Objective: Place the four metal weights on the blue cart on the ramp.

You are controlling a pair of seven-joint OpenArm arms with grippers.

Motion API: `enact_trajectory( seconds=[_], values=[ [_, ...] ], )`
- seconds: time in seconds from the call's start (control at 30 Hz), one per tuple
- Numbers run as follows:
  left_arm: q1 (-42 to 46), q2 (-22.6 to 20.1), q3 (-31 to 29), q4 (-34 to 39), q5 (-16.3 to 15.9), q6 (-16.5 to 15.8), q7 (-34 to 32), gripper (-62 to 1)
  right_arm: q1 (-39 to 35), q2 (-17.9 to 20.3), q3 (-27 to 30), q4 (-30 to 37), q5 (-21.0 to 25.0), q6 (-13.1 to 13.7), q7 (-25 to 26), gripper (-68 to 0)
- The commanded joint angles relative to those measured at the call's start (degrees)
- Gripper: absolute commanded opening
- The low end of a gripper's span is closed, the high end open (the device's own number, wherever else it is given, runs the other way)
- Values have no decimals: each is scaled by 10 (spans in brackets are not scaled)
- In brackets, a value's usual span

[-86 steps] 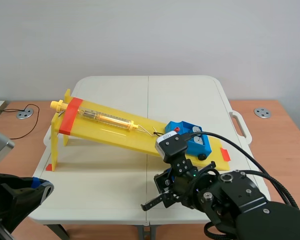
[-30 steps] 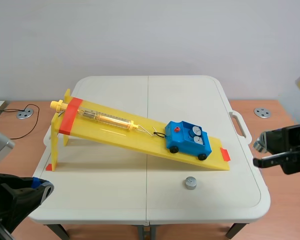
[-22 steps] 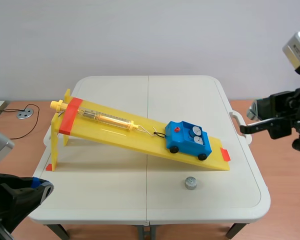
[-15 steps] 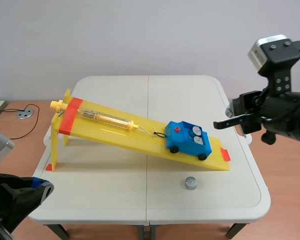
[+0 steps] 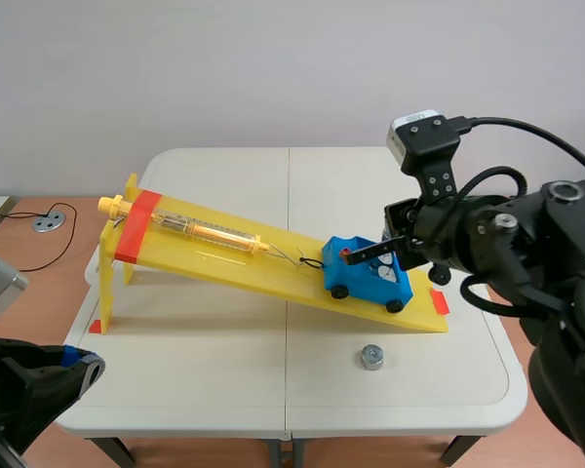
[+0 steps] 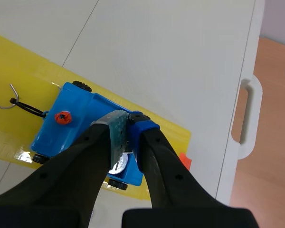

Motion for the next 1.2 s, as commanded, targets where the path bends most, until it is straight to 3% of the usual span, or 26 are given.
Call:
enact_trajectory(
  seconds=[0.0, 0.33, 1.17],
  values=[
    [-11, 3, -10, 28, -42, -1, -47, -580, 63, 2, 4, 42, 4, -38, 103, -667],
    [-11, 3, -10, 28, -42, -1, -47, -580, 99, -16, -25, -12, -27, -63, 110, -667],
    [-11, 3, -10, 28, -42, -1, -47, -580, 109, -17, -37, -67, -36, -63, 152, -667]
  ],
)
